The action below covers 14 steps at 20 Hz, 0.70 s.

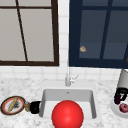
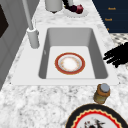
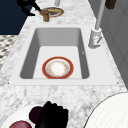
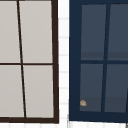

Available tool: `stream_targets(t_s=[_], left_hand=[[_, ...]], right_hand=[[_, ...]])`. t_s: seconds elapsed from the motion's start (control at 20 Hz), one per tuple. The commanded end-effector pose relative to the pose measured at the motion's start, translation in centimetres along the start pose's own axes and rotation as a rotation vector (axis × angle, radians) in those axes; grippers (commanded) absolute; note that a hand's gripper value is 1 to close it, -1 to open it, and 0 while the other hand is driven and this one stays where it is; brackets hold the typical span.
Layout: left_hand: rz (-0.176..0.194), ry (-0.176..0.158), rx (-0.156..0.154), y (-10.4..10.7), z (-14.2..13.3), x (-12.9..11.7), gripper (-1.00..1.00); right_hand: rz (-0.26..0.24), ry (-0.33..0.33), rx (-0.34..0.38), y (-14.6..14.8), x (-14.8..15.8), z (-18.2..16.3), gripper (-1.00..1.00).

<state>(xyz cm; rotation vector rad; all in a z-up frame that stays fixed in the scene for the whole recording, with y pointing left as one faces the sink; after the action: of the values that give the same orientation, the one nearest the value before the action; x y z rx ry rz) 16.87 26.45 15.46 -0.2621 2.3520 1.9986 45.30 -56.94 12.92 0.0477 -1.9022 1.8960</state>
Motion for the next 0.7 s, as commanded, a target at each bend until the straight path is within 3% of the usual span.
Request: stream_targets(t_s=[0.0,0.3,0.65], left_hand=[[0.0,0.0,0.0,0.0,0.0,0.0,0.0],[0.0,0.0,0.0,0.0,0.0,0.0,0.0],[0.0,0.0,0.0,0.0,0.0,0.0,0.0]], right_hand=[[-0.003,0.009,-0.011,0.8,0.0,0.9,1.0],[-0.003,0.033,-0.016,2.9,-0.2,0.9,1.0],[-0.009,0.151,-0.048,4.6,-1.2,-0.5,1.0]])
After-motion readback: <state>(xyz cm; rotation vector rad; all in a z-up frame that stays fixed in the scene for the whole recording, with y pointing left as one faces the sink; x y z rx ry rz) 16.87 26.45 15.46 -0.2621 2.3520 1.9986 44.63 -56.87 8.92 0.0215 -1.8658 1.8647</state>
